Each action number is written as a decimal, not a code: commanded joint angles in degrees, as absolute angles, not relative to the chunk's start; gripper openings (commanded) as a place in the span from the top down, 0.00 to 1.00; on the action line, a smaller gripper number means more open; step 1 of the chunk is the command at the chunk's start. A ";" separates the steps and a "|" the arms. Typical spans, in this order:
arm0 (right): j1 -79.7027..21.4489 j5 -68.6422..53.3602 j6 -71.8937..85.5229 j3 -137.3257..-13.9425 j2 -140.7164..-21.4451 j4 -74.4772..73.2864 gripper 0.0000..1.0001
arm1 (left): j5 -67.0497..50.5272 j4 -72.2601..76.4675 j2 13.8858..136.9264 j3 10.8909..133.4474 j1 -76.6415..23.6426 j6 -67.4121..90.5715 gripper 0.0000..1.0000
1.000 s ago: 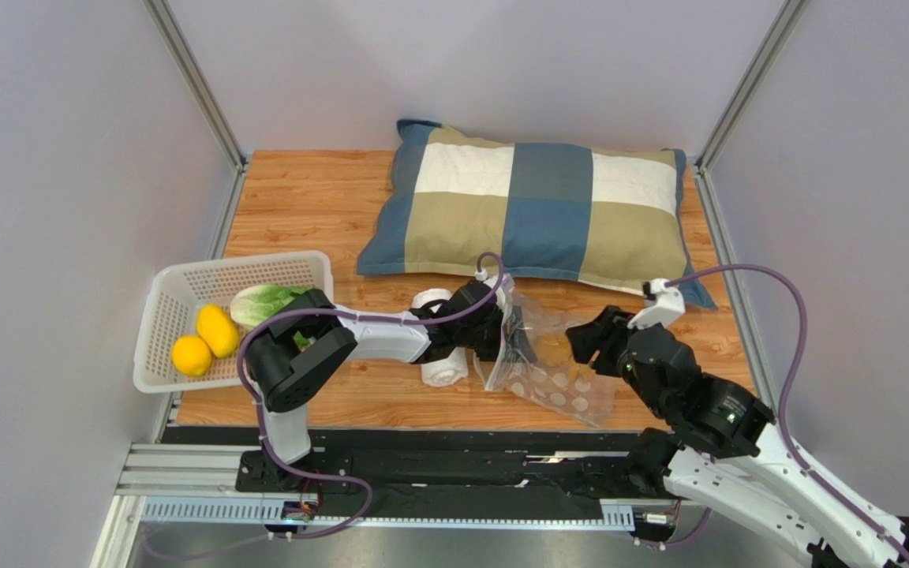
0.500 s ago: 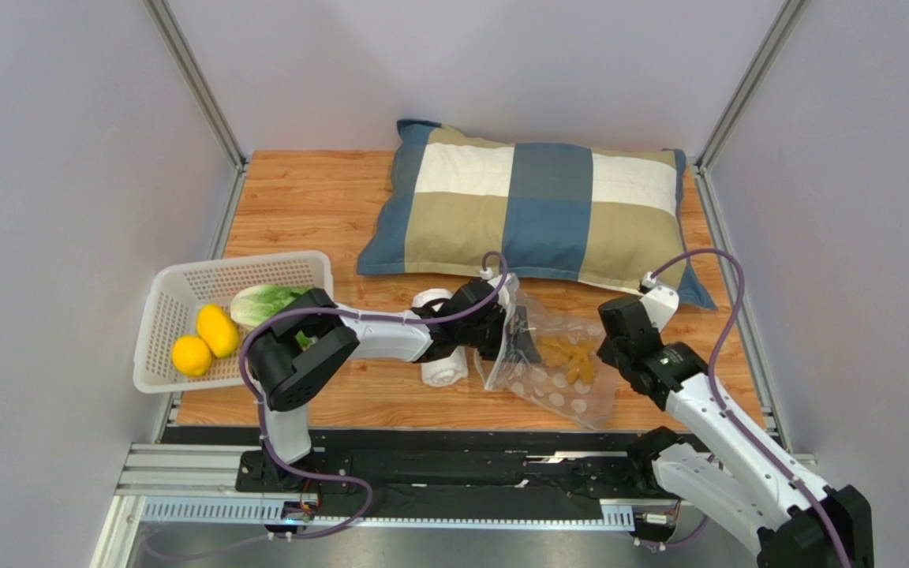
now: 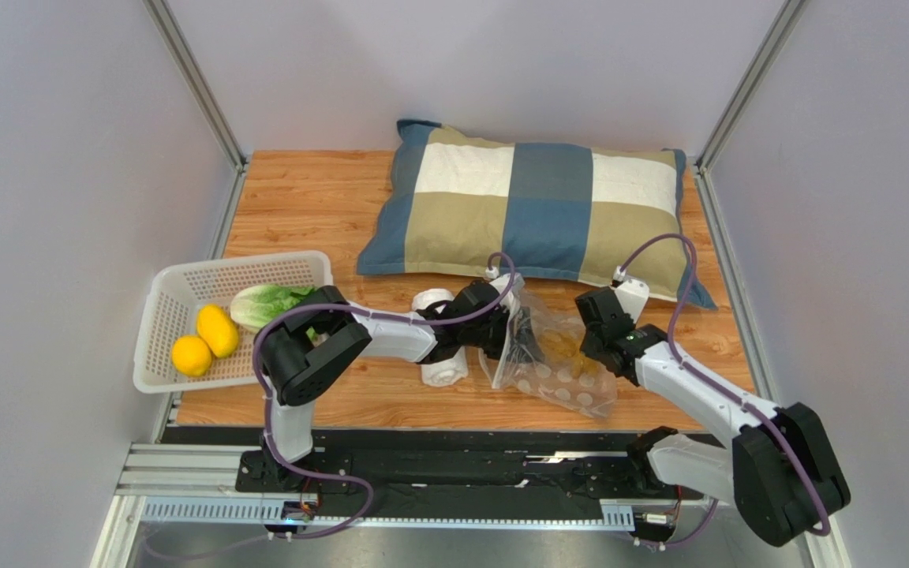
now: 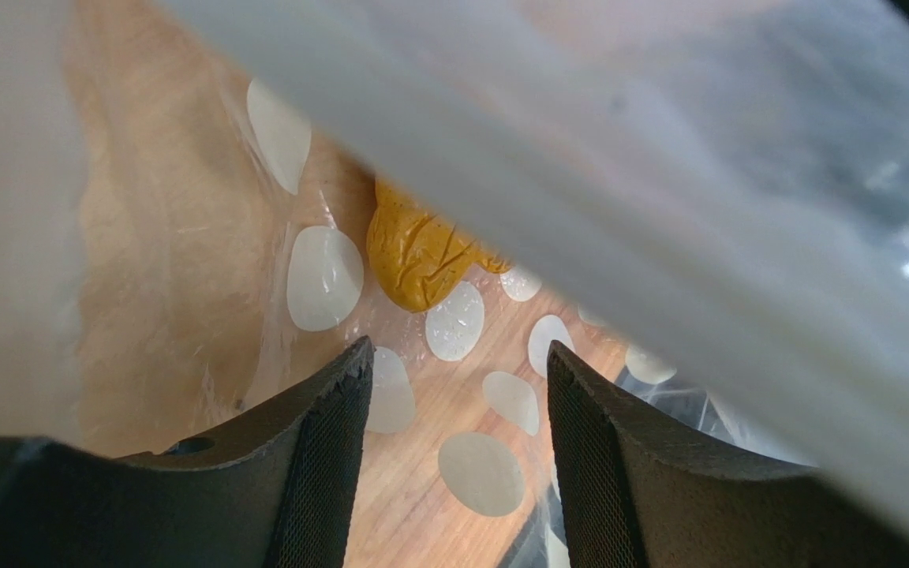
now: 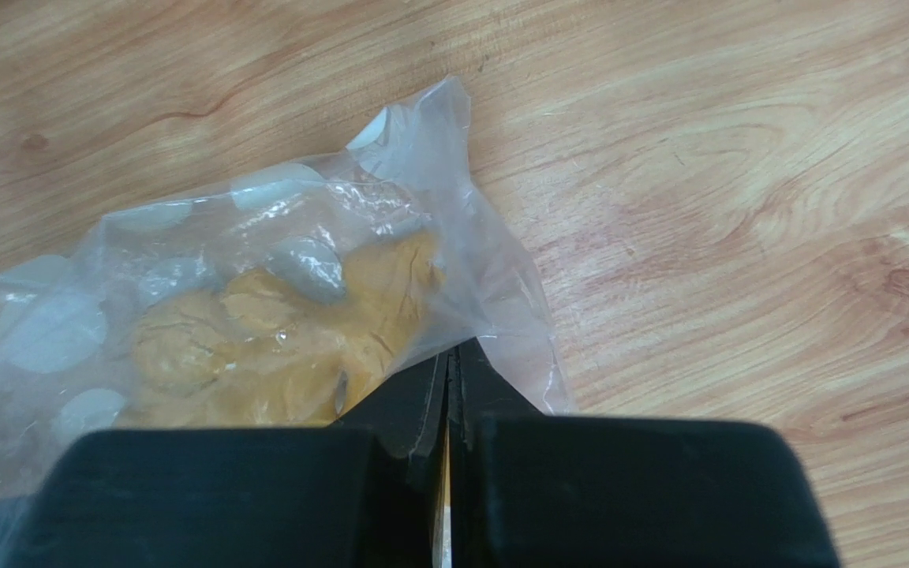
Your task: Open the zip-top bag and remove the fake food
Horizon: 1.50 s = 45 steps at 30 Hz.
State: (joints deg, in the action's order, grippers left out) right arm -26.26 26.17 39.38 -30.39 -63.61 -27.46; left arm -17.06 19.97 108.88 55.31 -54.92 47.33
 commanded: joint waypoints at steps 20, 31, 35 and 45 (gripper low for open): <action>-25.84 19.07 40.08 -33.66 -70.05 -20.56 1.00 | -6.51 13.61 110.92 62.50 -55.02 42.45 0.34; -24.96 23.38 32.53 -41.57 -66.88 -24.97 1.00 | -9.32 15.82 112.06 61.70 -54.93 42.36 0.34; -23.73 21.36 30.68 -43.15 -72.50 -20.75 1.00 | -9.14 15.65 111.45 61.79 -55.02 42.28 0.34; -23.55 15.30 32.61 -38.76 -79.89 -13.45 1.00 | -4.58 14.94 112.76 63.19 -54.76 42.63 0.33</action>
